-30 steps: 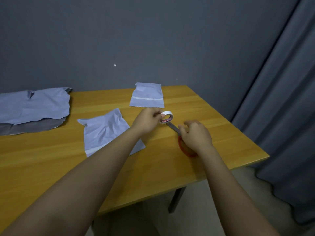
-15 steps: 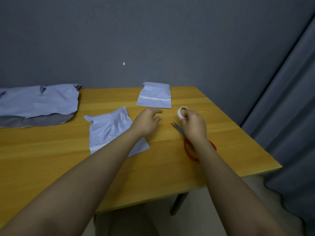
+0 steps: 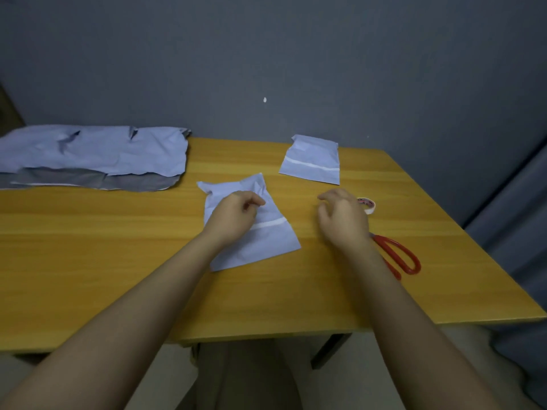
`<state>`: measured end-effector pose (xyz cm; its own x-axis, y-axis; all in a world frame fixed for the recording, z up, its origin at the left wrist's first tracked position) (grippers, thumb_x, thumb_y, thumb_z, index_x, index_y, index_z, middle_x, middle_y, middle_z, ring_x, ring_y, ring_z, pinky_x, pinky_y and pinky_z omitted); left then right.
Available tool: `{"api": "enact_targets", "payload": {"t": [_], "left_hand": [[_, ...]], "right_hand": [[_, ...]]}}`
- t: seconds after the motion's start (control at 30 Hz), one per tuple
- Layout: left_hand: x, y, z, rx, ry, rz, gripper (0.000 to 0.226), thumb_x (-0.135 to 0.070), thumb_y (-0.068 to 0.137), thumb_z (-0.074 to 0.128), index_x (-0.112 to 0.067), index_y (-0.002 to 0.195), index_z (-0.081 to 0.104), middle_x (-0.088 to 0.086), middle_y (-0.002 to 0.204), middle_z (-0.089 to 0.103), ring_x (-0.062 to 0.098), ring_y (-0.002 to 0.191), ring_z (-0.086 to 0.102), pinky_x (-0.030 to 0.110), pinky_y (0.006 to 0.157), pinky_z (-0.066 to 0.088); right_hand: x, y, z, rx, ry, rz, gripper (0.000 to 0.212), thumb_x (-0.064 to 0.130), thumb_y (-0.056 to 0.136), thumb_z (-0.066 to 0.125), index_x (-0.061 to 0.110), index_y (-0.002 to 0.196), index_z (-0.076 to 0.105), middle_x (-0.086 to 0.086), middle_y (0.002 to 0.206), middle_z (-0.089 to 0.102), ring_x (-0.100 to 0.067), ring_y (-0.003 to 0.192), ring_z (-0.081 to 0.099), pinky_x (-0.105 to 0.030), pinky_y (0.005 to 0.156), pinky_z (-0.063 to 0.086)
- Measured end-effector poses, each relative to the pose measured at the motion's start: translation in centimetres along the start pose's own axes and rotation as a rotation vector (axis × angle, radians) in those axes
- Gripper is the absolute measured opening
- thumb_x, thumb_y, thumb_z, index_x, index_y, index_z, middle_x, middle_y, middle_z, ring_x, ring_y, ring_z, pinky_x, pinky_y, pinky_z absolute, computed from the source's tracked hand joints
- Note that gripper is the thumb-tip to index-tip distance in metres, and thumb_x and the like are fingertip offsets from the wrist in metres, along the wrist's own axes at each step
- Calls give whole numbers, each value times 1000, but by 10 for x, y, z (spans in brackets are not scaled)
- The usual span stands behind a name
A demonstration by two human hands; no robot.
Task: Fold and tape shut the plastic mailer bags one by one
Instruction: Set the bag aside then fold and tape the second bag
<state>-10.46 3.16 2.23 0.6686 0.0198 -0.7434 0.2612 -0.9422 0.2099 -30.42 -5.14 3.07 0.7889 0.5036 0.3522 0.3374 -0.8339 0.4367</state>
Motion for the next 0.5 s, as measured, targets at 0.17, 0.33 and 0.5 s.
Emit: {"api": "enact_targets", "payload": {"t": [0.17, 0.33, 0.5], "left_hand": [[36, -24, -31, -14, 172, 56, 20, -11, 91, 53, -13, 104, 69, 4, 106, 67, 22, 100, 58, 33, 82, 46], [65, -50, -56, 55, 362, 52, 50, -54, 79, 47, -19, 109, 69, 0, 113, 66, 23, 108, 58, 41, 91, 46], [76, -55, -60, 83, 401, 97, 63, -68, 76, 45, -24, 117, 64, -7, 119, 64, 17, 113, 56, 37, 93, 43]], "right_hand": [[78, -31, 28, 175, 174, -256, 31, 9, 92, 51, 8, 120, 65, -5, 128, 61, -21, 121, 53, -28, 96, 40], [124, -48, 63, 408, 290, -356, 39, 7, 96, 45, 10, 134, 54, -3, 143, 49, -14, 137, 37, -20, 109, 26], [143, -55, 76, 507, 345, -352, 42, 7, 96, 46, 15, 136, 52, 2, 145, 46, -8, 137, 35, -13, 109, 24]]}}
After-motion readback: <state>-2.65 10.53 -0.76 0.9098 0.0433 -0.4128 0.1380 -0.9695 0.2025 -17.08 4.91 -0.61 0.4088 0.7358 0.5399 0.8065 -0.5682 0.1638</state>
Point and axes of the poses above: each hand's wrist, its own y-axis towards the middle knuckle, its own z-axis out of the palm, x = y × z, the point moved 4 cm from there along y, towards the middle knuckle
